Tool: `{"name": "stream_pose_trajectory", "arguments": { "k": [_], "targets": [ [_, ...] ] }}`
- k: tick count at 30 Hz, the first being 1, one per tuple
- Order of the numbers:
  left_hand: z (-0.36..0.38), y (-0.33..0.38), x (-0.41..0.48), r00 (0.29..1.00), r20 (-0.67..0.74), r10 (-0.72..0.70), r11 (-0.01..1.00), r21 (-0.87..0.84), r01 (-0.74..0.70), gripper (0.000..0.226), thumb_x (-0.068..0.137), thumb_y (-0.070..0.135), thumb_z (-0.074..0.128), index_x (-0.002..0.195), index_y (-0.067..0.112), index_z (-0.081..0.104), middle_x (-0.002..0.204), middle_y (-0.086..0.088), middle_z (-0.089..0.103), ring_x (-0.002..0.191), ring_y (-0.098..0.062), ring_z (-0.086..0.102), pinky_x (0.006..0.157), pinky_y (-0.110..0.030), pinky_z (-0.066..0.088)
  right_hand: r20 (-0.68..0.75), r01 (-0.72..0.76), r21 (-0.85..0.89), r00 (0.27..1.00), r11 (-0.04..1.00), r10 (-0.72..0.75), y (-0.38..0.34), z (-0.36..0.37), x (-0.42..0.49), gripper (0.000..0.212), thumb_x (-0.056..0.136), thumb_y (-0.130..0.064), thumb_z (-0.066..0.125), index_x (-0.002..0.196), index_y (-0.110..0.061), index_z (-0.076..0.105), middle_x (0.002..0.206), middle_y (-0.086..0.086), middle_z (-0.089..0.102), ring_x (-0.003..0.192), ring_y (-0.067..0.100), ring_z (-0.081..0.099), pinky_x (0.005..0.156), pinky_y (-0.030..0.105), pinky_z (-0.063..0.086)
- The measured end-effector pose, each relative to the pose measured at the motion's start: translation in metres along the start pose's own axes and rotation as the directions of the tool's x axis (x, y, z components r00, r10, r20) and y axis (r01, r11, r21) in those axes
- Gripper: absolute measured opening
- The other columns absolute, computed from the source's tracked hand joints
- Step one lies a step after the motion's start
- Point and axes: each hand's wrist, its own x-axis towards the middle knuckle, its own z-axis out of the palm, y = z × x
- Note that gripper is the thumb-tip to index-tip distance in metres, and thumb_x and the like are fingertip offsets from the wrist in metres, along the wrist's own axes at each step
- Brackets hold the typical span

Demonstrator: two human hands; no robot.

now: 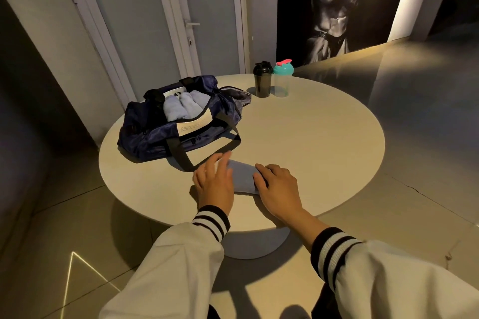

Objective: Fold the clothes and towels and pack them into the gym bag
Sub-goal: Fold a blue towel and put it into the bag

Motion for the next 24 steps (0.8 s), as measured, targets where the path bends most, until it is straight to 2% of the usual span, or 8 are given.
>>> {"name": "stream_pose_trajectory", "arguments": {
  "k": [2, 3, 5, 9, 11, 15, 19, 24],
  "targets": [
    [0.003, 0.005, -0.004, 0.957, 0.087, 0.276, 0.957, 0.067, -0.282, 0.037, 0.103, 0.028, 0.046, 0.14, 0.032, 0.049, 0.147, 0.006, 0.047, 0.131, -0.02, 0.041, 0.113, -0.048, 0.029, 0.006, -0.01, -0.005, 1.0, 1.0, 0.01, 0.0, -0.001, -0.001, 0.048, 0.106, -0.05, 0.022, 0.144, -0.034, 0.047, 0.137, -0.001, 0.056, 0.121, 0.025, 0.05, 0.1, 0.041, 0.041],
    [0.005, 0.006, -0.005, 0.933, 0.18, 0.311, 0.943, 0.062, -0.326, 0.037, 0.105, 0.032, 0.039, 0.141, 0.033, 0.049, 0.15, 0.008, 0.045, 0.136, -0.017, 0.037, 0.117, -0.047, 0.021, 0.009, -0.011, -0.01, 1.0, 1.0, 0.011, 0.001, -0.001, -0.001, 0.049, 0.105, -0.05, 0.02, 0.145, -0.034, 0.046, 0.137, 0.0, 0.056, 0.122, 0.025, 0.05, 0.101, 0.042, 0.04],
    [0.01, 0.006, -0.004, 0.917, 0.324, 0.235, 0.964, 0.044, -0.263, 0.044, 0.107, 0.04, 0.026, 0.148, 0.035, 0.04, 0.157, 0.011, 0.035, 0.144, -0.012, 0.027, 0.122, -0.044, 0.011, 0.029, -0.023, -0.005, 0.999, 1.0, 0.023, 0.0, -0.003, -0.001, 0.051, 0.106, -0.047, 0.017, 0.147, -0.032, 0.044, 0.141, 0.001, 0.053, 0.125, 0.026, 0.048, 0.103, 0.043, 0.038],
    [0.016, 0.002, -0.002, 0.919, 0.377, 0.115, 0.988, 0.053, -0.146, 0.055, 0.104, 0.053, 0.016, 0.156, 0.036, 0.023, 0.164, 0.008, 0.021, 0.151, -0.013, 0.016, 0.124, -0.046, 0.009, 0.058, -0.033, 0.019, 0.998, 0.999, 0.031, -0.001, -0.007, -0.003, 0.058, 0.103, -0.047, 0.013, 0.149, -0.03, 0.043, 0.141, 0.002, 0.056, 0.123, 0.028, 0.05, 0.103, 0.043, 0.037],
    [0.018, -0.001, 0.0, 0.929, 0.367, 0.055, 0.996, 0.038, -0.074, 0.064, 0.098, 0.063, 0.017, 0.156, 0.036, 0.022, 0.166, 0.004, 0.017, 0.152, -0.018, 0.014, 0.124, -0.047, 0.014, 0.067, -0.03, 0.064, 0.997, 0.997, 0.026, 0.0, -0.009, -0.002, 0.057, 0.103, -0.047, 0.015, 0.146, -0.028, 0.047, 0.132, 0.003, 0.063, 0.115, 0.03, 0.054, 0.095, 0.041, 0.04],
    [0.018, -0.007, 0.001, 0.904, 0.364, -0.225, 0.965, -0.044, 0.258, 0.081, 0.087, 0.079, 0.036, 0.156, 0.039, 0.021, 0.166, -0.007, 0.011, 0.151, -0.031, 0.016, 0.122, -0.049, 0.019, 0.046, -0.014, 0.089, 0.999, 0.996, 0.01, 0.002, -0.011, -0.008, 0.043, 0.104, -0.048, 0.021, 0.128, -0.033, 0.053, 0.102, 0.004, 0.068, 0.094, 0.031, 0.055, 0.075, 0.038, 0.038],
    [0.021, -0.006, -0.002, 0.934, 0.311, -0.176, 0.977, -0.059, 0.204, 0.076, 0.091, 0.076, 0.031, 0.155, 0.036, 0.021, 0.157, -0.004, 0.036, 0.143, -0.028, 0.032, 0.119, -0.049, 0.025, 0.106, -0.168, 0.233, 0.983, 0.958, 0.147, -0.007, -0.008, -0.003, 0.053, 0.098, -0.057, 0.025, 0.137, -0.033, 0.053, 0.121, 0.002, 0.065, 0.108, 0.029, 0.053, 0.087, 0.038, 0.04],
    [0.025, -0.011, 0.015, 0.937, 0.285, -0.201, 0.854, -0.418, 0.31, 0.059, 0.094, 0.062, 0.044, 0.149, 0.045, 0.029, 0.16, 0.001, 0.026, 0.141, -0.027, 0.034, 0.111, -0.054, 0.04, 0.203, -0.235, 0.484, 0.967, 0.843, 0.153, -0.028, -0.017, 0.014, 0.036, 0.103, -0.044, 0.039, 0.121, -0.023, 0.062, 0.115, -0.001, 0.066, 0.101, 0.019, 0.06, 0.086, 0.035, 0.05]
  ]
}}
